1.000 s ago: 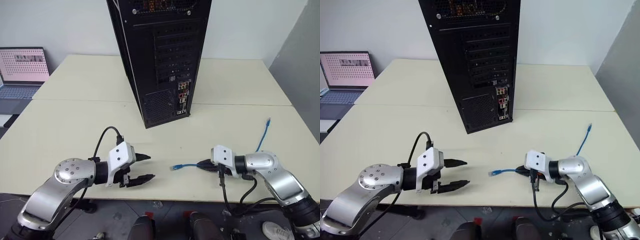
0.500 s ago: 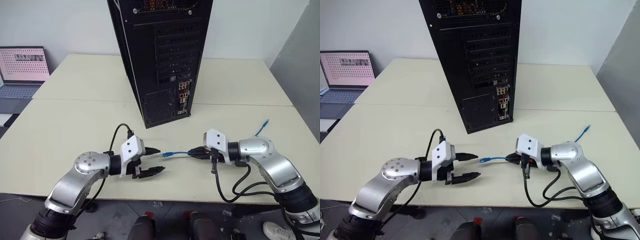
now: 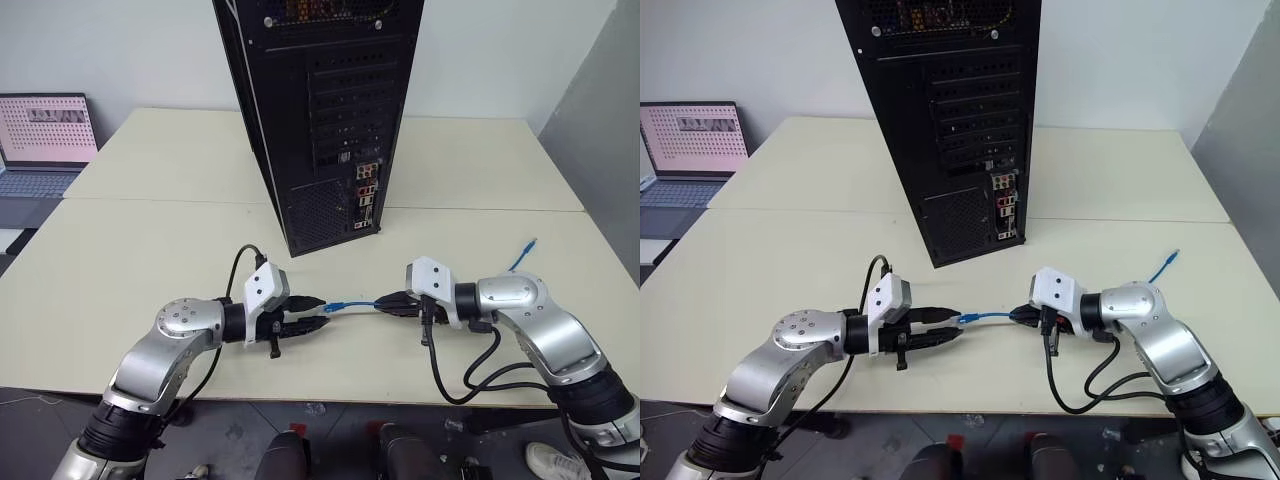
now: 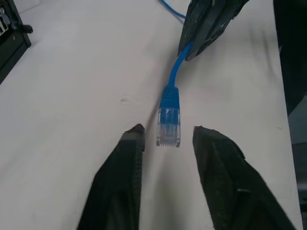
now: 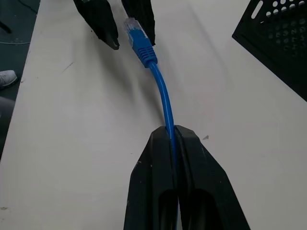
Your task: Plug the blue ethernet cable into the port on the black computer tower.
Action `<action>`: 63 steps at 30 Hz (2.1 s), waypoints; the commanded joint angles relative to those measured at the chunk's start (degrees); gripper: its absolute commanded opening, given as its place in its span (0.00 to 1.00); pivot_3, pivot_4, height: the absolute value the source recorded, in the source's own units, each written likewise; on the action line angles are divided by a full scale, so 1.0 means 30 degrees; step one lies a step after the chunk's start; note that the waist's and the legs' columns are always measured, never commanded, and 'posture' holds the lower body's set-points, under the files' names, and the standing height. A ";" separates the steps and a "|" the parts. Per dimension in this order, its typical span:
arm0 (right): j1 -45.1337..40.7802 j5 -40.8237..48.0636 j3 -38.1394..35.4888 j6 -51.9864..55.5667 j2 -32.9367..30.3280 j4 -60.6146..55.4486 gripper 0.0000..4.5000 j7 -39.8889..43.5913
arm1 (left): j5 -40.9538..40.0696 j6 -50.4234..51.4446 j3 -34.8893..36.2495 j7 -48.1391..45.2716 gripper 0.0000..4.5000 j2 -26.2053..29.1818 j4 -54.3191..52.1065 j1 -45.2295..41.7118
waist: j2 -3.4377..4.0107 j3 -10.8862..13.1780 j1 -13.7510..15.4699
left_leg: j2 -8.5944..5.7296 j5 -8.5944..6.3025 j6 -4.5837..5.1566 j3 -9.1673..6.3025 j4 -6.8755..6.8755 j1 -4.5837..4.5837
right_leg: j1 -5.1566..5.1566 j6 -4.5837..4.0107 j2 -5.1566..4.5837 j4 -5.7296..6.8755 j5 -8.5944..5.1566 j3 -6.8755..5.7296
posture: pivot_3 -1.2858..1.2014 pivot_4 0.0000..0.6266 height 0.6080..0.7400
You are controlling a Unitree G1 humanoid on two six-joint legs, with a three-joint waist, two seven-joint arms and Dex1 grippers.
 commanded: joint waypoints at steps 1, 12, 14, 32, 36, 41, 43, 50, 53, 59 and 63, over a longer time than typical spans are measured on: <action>-0.0372 0.0111 -0.0053 -0.0440 -0.0112 -0.0349 0.00 0.0157 | 0.0048 -0.0659 0.0180 -0.0263 0.12 -0.0021 0.0040 -0.0325 | 0.0000 0.0000 0.0000 | -0.0001 0.0000 0.0000 0.0000 0.0000 0.0000 | 0.0000 0.0000 0.0000 0.0000 0.0000 0.0000 | 0.52 0.24 1.00; -0.0573 0.0286 0.0109 -0.0778 -0.0354 -0.0100 0.16 0.0991 | 0.1370 -0.2872 -0.0256 -0.0660 0.06 0.0065 0.0396 0.0072 | 0.0000 0.0000 0.0001 | -0.0003 0.0000 0.0000 0.0001 0.0000 0.0000 | 0.0000 0.0000 0.0000 -0.0001 0.0000 0.0001 | 0.52 0.24 1.00; -0.0671 0.0415 -0.0055 -0.0860 -0.0581 0.0039 0.26 0.1350 | 0.1998 -0.4197 -0.0374 -0.0699 0.06 0.0021 0.0464 0.0263 | 0.0000 0.0000 0.0002 | -0.0003 0.0000 0.0001 0.0003 -0.0001 0.0000 | 0.0000 0.0000 0.0000 -0.0002 0.0000 0.0002 | 0.52 0.24 1.00; -0.1006 0.8346 -0.3574 0.8509 0.2304 -0.1215 0.75 -0.1759 | 1.0818 -2.6912 -0.0084 0.4860 0.06 -0.1371 0.6419 -0.0707 | 0.0002 0.0000 0.0055 | -0.0022 0.0000 0.0001 -0.0021 -0.0007 -0.0019 | 0.0000 -0.0005 -0.0123 -0.0007 0.0010 0.0014 | 0.52 0.24 1.00; -0.1054 0.9568 -0.3984 0.9604 0.3030 -0.1320 0.75 -0.2612 | 1.2386 -2.8439 0.0352 0.6606 0.06 -0.1344 0.7293 -0.1014 | 0.0002 -0.0001 0.0046 | -0.0029 -0.0001 0.0002 -0.0016 -0.0010 -0.0017 | 0.0001 0.0000 -0.0123 -0.0006 0.0011 -0.0025 | 0.52 0.24 1.00; -0.1356 1.0882 -0.4712 1.0546 0.3650 -0.1180 0.75 -0.3565 | 1.3596 -2.9008 0.0461 0.8139 0.06 -0.1248 0.7727 -0.1400 | 0.0003 -0.0001 0.0040 | -0.0028 -0.0001 0.0003 -0.0025 -0.0010 -0.0020 | 0.0002 0.0002 -0.0120 -0.0002 0.0012 -0.0039 | 0.52 0.24 1.00; -0.1409 1.1134 -0.4750 1.0727 0.3654 -0.1228 0.75 -0.3748 | 1.4019 -2.9103 0.0528 0.8742 0.06 -0.1235 0.7778 -0.1459 | 0.0003 -0.0001 0.0034 | -0.0029 -0.0001 0.0002 -0.0021 -0.0010 -0.0019 | 0.0002 0.0005 -0.0118 -0.0001 0.0013 -0.0038 | 0.52 0.24 1.00; -0.1443 1.1667 -0.4520 1.0969 0.3744 -0.1261 0.71 -0.4316 | 1.4734 -2.9101 0.0442 1.0181 0.06 -0.1129 0.7465 -0.1449 | 0.0003 0.0000 0.0028 | -0.0026 -0.0001 0.0003 -0.0023 -0.0017 -0.0019 | 0.0000 0.0006 -0.0118 -0.0001 0.0013 -0.0043 | 0.52 0.24 1.00; -0.1554 1.1699 -0.4377 1.0880 0.3828 -0.1082 0.67 -0.4526 | 1.4919 -2.9027 0.0277 1.0498 0.06 -0.1024 0.7347 -0.1477 | 0.0003 -0.0001 0.0029 | -0.0026 -0.0001 0.0003 -0.0021 -0.0017 -0.0018 | 0.0000 0.0006 -0.0118 0.0000 0.0013 -0.0044 | 0.52 0.24 1.00; -0.1757 1.1977 -0.4526 1.0951 0.3967 -0.0853 0.67 -0.4659 | 1.5092 -2.9068 0.0001 1.0816 0.06 -0.0743 0.7072 -0.1237 | 0.0003 0.0000 0.0021 | -0.0025 -0.0001 0.0003 -0.0024 -0.0017 -0.0018 | 0.0000 0.0006 -0.0117 0.0001 0.0013 -0.0048 | 0.52 0.24 1.00; -0.1823 1.2047 -0.4472 1.0963 0.3926 -0.0737 0.67 -0.4600 | 1.5100 -2.9074 -0.0112 1.0934 0.06 -0.0623 0.6986 -0.1153 | 0.0003 0.0000 0.0021 | -0.0027 -0.0001 0.0003 -0.0021 -0.0020 -0.0020 | 0.0000 0.0006 -0.0117 0.0000 0.0013 -0.0047 | 0.52 0.24 1.00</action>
